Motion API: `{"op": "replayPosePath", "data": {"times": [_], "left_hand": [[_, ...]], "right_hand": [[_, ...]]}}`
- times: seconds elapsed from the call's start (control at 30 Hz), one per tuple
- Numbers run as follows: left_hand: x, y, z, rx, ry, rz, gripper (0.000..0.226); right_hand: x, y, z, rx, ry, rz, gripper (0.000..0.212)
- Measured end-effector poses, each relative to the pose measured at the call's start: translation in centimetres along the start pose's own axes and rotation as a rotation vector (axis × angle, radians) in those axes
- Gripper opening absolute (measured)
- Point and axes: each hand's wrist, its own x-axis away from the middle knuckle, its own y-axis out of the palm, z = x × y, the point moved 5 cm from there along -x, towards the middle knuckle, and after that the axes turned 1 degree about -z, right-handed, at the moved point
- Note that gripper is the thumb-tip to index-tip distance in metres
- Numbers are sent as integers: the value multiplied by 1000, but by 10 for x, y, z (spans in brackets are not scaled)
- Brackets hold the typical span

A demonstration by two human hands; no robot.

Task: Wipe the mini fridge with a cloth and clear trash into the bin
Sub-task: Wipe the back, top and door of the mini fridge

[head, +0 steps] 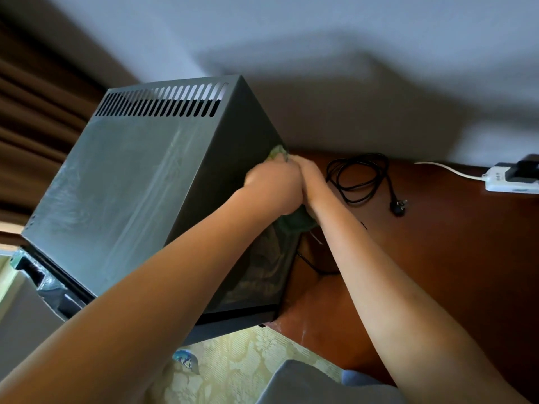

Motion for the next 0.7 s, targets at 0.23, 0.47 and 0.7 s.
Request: {"op": "replayPosePath", "data": {"times": [0.23, 0.47, 0.7], "left_hand": [[-11, 43, 5, 126, 69, -78, 70], [-1, -10, 12, -7, -2, -36, 33], [-10, -7, 1, 48, 39, 23, 67]], "right_hand": [[-22, -17, 34, 76, -84, 84, 42], [7, -14, -8, 120, 1, 1, 26], [-31, -7, -6, 14, -146, 47, 39]]}}
